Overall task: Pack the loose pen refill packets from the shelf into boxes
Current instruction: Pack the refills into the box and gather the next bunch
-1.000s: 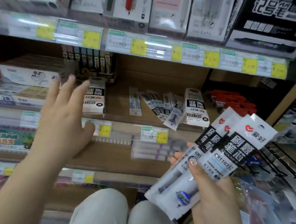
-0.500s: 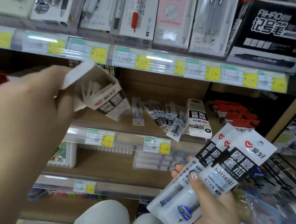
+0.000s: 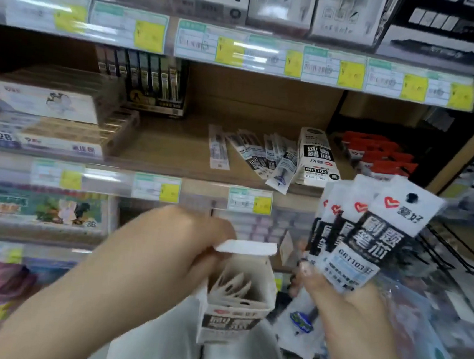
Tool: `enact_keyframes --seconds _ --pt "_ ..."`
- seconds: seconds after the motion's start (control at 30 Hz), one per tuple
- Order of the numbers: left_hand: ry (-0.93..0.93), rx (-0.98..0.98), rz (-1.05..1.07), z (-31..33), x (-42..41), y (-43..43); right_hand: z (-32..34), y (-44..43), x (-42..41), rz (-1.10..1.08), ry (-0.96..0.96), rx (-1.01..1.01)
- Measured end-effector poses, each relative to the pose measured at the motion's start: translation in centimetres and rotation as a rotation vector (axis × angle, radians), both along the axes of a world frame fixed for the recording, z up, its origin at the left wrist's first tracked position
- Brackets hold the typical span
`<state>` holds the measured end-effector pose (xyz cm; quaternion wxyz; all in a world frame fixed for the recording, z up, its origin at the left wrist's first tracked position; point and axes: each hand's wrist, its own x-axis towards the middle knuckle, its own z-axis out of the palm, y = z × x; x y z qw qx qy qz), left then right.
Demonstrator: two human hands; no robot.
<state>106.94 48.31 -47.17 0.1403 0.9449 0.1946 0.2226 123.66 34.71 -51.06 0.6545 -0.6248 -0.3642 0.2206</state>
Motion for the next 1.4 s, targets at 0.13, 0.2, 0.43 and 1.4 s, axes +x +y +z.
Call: enact_keyframes --seconds 0.13,0.2,0.43,1.4 --pt "0.056 -0.081 -0.142 -2.3 2.1 -1.0 -1.1 -0.5 0.2 0.222 0.135 -0.119" --pt "0.018 -0.203 -0.149 -3.3 2.6 -0.5 -1.4 -0.6 0.4 0.278 0.203 -0.155" --pt "-0.114 -0.392 -0.155 -3.9 3.4 -1.1 -1.1 -0.4 0.4 0.158 0.160 -0.108" --pt "-0.087 0.049 0.128 -6.6 3.5 -6.3 -0.2 0.2 0.7 -0.011 0.035 -0.216"
